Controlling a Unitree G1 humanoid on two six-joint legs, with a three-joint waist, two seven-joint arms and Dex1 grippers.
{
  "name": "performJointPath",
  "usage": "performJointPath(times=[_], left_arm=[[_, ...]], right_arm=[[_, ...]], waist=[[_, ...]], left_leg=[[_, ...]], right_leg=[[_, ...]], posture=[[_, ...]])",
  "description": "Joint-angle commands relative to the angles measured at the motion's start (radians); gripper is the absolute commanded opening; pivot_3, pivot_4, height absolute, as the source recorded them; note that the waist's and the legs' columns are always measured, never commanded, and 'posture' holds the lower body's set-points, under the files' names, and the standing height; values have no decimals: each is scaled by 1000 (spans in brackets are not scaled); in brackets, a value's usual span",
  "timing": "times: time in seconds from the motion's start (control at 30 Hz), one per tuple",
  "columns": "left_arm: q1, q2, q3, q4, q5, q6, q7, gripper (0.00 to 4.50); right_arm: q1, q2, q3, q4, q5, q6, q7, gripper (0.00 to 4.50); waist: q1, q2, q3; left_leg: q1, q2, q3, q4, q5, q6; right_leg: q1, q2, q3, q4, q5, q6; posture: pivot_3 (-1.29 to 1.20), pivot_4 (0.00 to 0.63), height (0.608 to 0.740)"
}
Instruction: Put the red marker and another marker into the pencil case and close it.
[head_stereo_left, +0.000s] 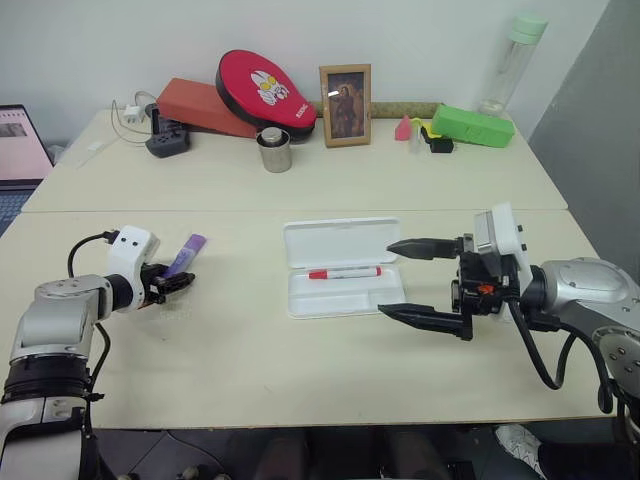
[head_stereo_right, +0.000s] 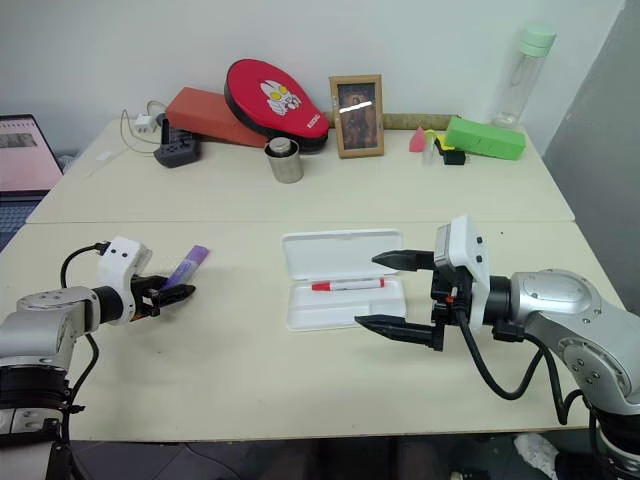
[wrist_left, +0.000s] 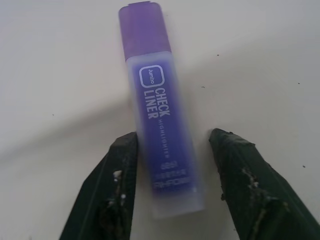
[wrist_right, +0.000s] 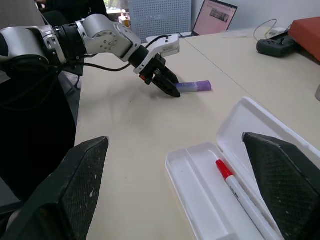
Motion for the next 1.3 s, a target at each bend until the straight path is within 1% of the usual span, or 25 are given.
performJointPath(times=[0.03,0.07,0.1,0.27,0.3,0.37,0.47,0.57,0.67,0.7,0.83,1.03,1.2,1.3], left_arm=[[14,12,-17,10,12,8,-3,1418],[16,11,-15,8,8,11,-3,1240],[16,10,-14,11,6,10,-4,1206],[28,8,-20,12,15,-20,0,1204],[52,23,-42,-12,36,-87,-21,1204],[144,77,-62,-166,8,-201,-167,1204],[252,163,-84,-337,-23,-349,-348,1203],[244,185,-110,-418,-67,-338,-433,1203],[158,152,-164,-499,-118,-280,-482,1203],[113,135,-205,-522,-114,-261,-493,1203],[-23,78,-357,-505,-6,-267,-492,1203],[-176,-12,-506,-457,47,-223,-533,1203],[-226,-40,-554,-407,99,-235,-530,1203],[-257,-72,-556,-375,112,-212,-508,1203]], right_arm=[[0,-5,-30,-25,2,-11,0,4500],[2,-5,-31,-24,1,-13,2,4500],[1,-4,-30,-22,0,-14,3,4500],[5,-3,-31,-19,-2,-16,5,4500],[7,-5,-34,-19,-2,-16,5,4500],[28,-23,-65,-28,18,-10,18,4500],[61,-53,-106,-41,34,-2,28,4500],[83,-63,-136,-41,33,-3,16,4500],[106,-58,-146,-58,29,-2,-1,4500],[117,-55,-148,-69,28,-1,-13,4500],[154,-50,-171,-104,38,3,-56,4500],[227,-44,-215,-173,63,14,-133,4500],[263,-43,-237,-211,82,16,-182,4500],[294,-41,-257,-235,95,16,-212,4500]], waist=[[-2,1,-1],[-2,1,-1],[-2,1,-1],[-3,1,-1],[-3,1,-1],[-3,1,-1],[-4,2,-1],[1,2,0],[8,2,0],[10,2,0],[12,2,0],[-3,1,0],[-10,1,0],[-5,1,0]], left_leg=[[0,0,0,0,0,0],[0,0,0,0,0,0],[0,0,0,0,0,0],[0,0,0,0,0,0],[0,0,0,0,0,0],[1,0,0,0,0,0],[0,0,2,-1,0,0],[-1,1,2,-1,0,0],[-1,1,-1,-1,0,0],[-2,1,0,0,0,0],[-2,0,5,0,0,0],[-2,1,7,0,-1,1],[-1,1,7,1,-1,2],[-1,1,6,0,-1,2]], right_leg=[[0,0,0,0,0,0],[0,0,0,0,0,0],[0,0,0,0,0,0],[0,0,0,0,0,0],[0,0,0,0,0,0],[0,-1,1,0,0,0],[-1,-3,3,-1,0,0],[-1,-4,4,-2,0,-1],[0,-2,2,-2,1,-1],[0,-1,1,-2,1,-1],[1,1,-1,-2,1,0],[0,3,0,-2,1,0],[0,3,1,-1,1,0],[0,4,0,-1,1,0]], posture=[[0,150,740],[0,150,740],[0,150,740],[0,150,740],[0,150,740],[0,150,740],[0,150,740],[0,150,740],[0,150,740],[0,150,740],[0,150,740],[0,150,740],[0,150,740],[0,150,740]])
